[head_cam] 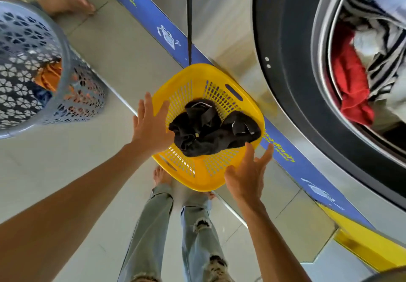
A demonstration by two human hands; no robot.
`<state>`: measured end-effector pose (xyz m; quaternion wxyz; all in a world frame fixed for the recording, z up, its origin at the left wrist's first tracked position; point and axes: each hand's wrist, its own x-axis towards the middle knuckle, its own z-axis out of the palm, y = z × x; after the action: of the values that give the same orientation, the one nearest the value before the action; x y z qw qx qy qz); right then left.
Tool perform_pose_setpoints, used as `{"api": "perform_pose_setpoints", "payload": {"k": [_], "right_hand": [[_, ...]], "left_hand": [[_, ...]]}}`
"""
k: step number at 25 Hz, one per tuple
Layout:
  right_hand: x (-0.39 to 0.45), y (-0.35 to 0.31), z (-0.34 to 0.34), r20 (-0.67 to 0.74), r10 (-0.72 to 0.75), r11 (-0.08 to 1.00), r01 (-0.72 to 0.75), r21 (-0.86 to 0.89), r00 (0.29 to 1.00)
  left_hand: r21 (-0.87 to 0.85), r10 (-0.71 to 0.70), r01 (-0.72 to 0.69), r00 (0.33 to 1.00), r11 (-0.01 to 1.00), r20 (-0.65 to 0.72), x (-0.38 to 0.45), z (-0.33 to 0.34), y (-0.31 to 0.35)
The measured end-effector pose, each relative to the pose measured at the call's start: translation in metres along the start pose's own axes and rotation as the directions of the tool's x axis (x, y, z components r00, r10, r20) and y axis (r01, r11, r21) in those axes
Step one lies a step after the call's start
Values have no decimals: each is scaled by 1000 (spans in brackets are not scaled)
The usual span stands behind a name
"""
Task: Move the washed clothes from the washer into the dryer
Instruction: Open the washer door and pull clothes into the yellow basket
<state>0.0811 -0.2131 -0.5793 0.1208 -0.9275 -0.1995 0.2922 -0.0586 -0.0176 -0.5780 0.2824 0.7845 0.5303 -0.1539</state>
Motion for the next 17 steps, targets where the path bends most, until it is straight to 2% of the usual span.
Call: {"api": "perform_pose_setpoints", "payload": {"k": [5,8,9,11,13,14,15,16,17], "right_hand": [[-15,41,-9,-4,33,998,-33,-48,999],[-23,56,-19,5,105,994,-105,-23,994],[-25,54,-27,-43,93,996,-93,4,995],[-23,39,-60,-283,-43,995,67,78,958],[-9,14,-114,-570,-163,953,277,120,806],[0,-2,-143,-668,-192,931,349,109,719],[13,-17,-171,-725,-190,925,369,94,662],[32,-32,-193,-724,-171,940,331,83,668],[54,-43,-206,-675,-138,965,252,74,725]], "left_hand": [[-12,76,-75,992,997,97,-34,17,22],[-24,47,-43,975,999,216,-45,17,41],[-54,26,-13,966,998,259,-45,12,46],[-124,5,34,955,992,296,-40,-7,58],[-161,70,-29,964,986,256,-36,-31,80],[-190,134,-91,964,978,229,-37,-44,94],[-232,209,-161,957,959,200,-39,-57,111],[-271,274,-221,946,937,174,-41,-70,130],[-308,318,-262,936,915,150,-43,-82,147]]}}
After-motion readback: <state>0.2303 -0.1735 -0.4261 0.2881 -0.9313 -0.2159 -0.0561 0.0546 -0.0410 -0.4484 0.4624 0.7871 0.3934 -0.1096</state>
